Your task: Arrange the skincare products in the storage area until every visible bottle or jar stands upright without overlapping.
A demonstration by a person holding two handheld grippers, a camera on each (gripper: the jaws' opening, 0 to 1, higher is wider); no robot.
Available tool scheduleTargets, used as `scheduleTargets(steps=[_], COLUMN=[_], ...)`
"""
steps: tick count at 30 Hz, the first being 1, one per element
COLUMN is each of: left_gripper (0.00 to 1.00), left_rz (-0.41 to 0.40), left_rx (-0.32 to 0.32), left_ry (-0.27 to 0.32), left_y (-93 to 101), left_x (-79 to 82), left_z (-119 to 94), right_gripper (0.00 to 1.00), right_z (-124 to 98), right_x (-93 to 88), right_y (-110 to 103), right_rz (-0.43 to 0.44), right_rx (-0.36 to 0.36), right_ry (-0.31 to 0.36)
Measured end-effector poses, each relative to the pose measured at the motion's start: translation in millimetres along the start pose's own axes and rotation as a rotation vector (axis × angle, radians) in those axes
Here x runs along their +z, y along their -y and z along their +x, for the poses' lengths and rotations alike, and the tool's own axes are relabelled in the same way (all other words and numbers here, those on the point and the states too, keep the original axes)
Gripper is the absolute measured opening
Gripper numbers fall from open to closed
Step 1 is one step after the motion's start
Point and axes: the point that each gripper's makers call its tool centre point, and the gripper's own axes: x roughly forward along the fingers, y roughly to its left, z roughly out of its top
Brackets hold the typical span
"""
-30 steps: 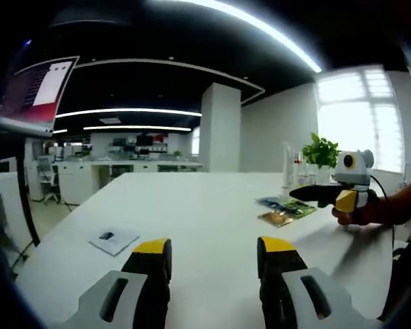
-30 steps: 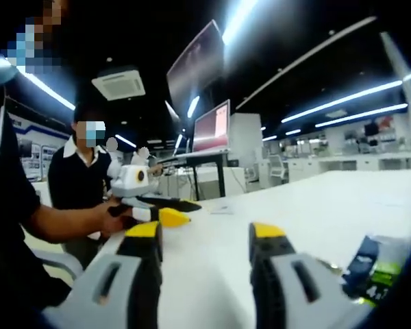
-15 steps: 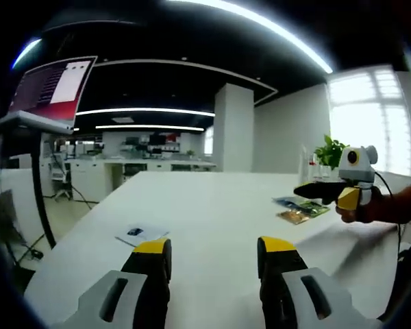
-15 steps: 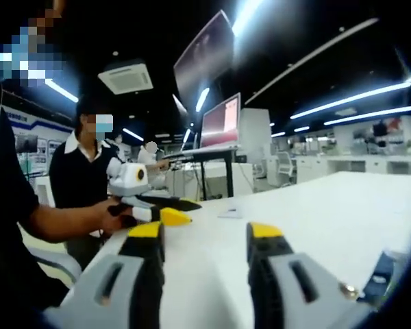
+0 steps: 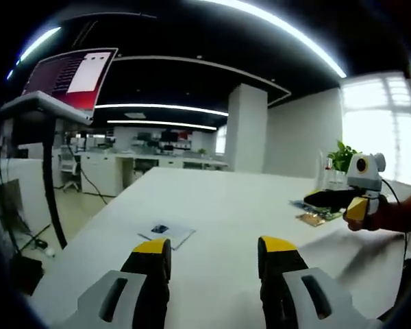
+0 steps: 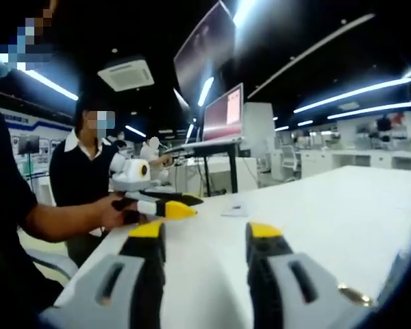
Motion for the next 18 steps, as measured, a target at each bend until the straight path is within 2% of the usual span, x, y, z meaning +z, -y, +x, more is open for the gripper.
scheduleTargets(steps=[13,18], left_gripper=[0.52,0.52], left_rz=[-0.026,-0.007], left_rx=[0.019,0.027], left_ry=[-0.015,-0.033], left_y=[-21.2,-26.6], left_x=[-0.4,-2.6], left_z=[4,7], right_gripper=[0.46,0.44], right_z=[23,31], right_x=[-7.2,-12.6], right_y=[4,6], right_rz=[0.008,0.014], right_rx=[0.016,0.014], right_ry=[-0.039,-0.06])
